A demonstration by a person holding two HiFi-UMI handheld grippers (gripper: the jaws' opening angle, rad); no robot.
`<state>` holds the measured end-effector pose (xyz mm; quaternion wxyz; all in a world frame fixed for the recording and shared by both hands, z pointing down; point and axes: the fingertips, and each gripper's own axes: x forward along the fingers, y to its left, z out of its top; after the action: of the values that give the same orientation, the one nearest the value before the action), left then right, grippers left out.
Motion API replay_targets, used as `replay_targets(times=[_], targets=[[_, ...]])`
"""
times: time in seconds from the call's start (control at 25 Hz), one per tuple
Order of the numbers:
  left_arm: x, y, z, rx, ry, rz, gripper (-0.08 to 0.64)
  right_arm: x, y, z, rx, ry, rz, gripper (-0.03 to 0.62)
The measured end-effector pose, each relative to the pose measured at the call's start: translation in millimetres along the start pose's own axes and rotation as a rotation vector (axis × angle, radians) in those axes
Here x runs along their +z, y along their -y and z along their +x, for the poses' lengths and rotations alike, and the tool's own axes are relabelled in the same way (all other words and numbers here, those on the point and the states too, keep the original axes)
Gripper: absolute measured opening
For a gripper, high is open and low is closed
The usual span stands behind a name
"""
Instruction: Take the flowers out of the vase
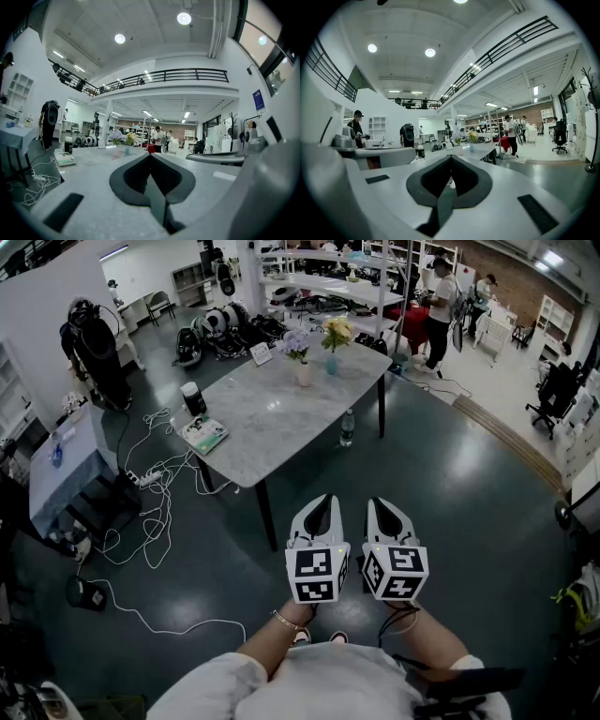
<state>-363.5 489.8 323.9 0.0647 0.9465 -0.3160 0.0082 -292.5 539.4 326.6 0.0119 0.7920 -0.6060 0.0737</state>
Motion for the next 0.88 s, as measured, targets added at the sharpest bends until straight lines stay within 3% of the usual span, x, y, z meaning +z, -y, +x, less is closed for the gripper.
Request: replay_targets(times=[0.48,0.64,0.88], targets=[[-4,8,4,0.004,-0.006,-0.009,0.002,-3,7,-1,0.027,-0.006,0.016,0.005],[-8,12,10,0.006,-0.019,-0.005,0.002,-6,17,3,0.036,-0.008,0.062,0.005],[-15,21,26,0.005,-0.038,-0.015,0.002,-7,47,4,0.027,-0.001,0.058,0.005]])
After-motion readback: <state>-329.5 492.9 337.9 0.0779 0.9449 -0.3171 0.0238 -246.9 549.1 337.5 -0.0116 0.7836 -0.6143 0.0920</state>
